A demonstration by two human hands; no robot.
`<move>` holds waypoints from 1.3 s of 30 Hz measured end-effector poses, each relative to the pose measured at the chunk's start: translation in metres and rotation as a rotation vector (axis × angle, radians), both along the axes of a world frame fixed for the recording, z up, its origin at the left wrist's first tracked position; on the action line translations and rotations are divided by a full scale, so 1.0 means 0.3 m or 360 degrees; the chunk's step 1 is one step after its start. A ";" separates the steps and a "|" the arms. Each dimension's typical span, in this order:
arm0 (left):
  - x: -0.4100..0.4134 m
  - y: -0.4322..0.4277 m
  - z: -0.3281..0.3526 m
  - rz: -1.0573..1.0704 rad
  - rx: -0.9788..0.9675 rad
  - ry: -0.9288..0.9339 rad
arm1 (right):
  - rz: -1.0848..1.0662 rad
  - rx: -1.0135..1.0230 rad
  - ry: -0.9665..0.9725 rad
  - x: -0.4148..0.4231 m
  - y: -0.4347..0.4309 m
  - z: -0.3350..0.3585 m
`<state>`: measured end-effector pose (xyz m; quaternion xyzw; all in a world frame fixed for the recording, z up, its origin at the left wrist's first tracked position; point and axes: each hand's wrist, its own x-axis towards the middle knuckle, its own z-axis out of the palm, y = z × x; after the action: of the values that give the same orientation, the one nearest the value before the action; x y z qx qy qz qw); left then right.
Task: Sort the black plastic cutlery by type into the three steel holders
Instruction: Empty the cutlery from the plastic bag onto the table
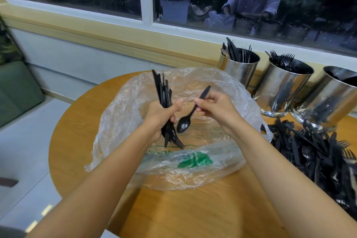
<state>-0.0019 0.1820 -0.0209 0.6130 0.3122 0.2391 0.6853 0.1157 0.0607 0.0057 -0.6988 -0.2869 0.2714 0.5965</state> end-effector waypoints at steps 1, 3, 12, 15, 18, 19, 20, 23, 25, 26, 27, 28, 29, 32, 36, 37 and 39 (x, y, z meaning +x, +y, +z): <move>0.002 -0.010 0.008 -0.0083 0.0092 0.0045 | 0.0039 0.0060 0.0040 -0.010 0.011 0.018; 0.006 -0.023 0.021 -0.0224 0.0176 0.0050 | 0.0074 0.0060 -0.0070 -0.028 0.033 0.037; -0.053 0.043 0.038 -0.0148 -0.0221 0.0047 | 0.0217 -0.0310 -0.0552 -0.150 -0.090 -0.074; -0.072 0.038 -0.008 -0.0166 -0.0268 0.0187 | 0.0223 -0.0384 -0.0586 -0.182 -0.089 -0.122; -0.088 0.029 -0.038 -0.0092 -0.0303 0.0216 | 0.0207 -0.0469 -0.0682 -0.184 -0.067 -0.148; -0.093 0.027 -0.040 -0.0058 -0.0309 0.0201 | 0.0201 -0.0478 -0.0694 -0.183 -0.062 -0.155; -0.098 0.029 -0.042 -0.0033 -0.0318 0.0182 | 0.0206 -0.0476 -0.0698 -0.184 -0.059 -0.159; -0.112 0.035 -0.044 0.0006 -0.0371 0.0134 | 0.0438 -0.0557 -0.0768 -0.177 -0.064 -0.157; -0.119 0.038 -0.042 0.0013 -0.0416 0.0093 | 0.0690 -0.0730 -0.0913 -0.170 -0.069 -0.161; -0.121 0.039 -0.040 0.0011 -0.0428 0.0069 | 0.0756 -0.0810 -0.1000 -0.168 -0.070 -0.168; -0.122 0.041 -0.036 0.0010 -0.0428 0.0044 | 0.0767 -0.0880 -0.1080 -0.165 -0.071 -0.173; -0.124 0.045 -0.032 0.0013 -0.0418 0.0018 | 0.0726 -0.0928 -0.1146 -0.162 -0.072 -0.175; -0.125 0.049 -0.026 0.0020 -0.0408 -0.0009 | 0.0632 -0.0944 -0.1190 -0.158 -0.074 -0.172; -0.128 0.043 0.001 0.0064 -0.0391 -0.0084 | 0.0080 -0.0679 -0.1161 -0.129 -0.082 -0.147; -0.104 -0.017 0.036 0.0014 -0.0275 -0.0051 | -0.0068 -0.0312 -0.0950 -0.160 -0.042 -0.087; -0.089 -0.035 0.041 -0.0010 -0.0258 -0.0042 | 0.0008 -0.0302 -0.0996 -0.187 -0.027 -0.077; -0.060 -0.059 0.047 0.0063 -0.0226 -0.0055 | 0.0080 -0.0230 -0.1091 -0.236 -0.007 -0.069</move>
<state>-0.0199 0.1643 -0.0067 0.5522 0.3285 0.2404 0.7275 0.0449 0.0586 -0.0150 -0.7824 -0.4677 0.0552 0.4075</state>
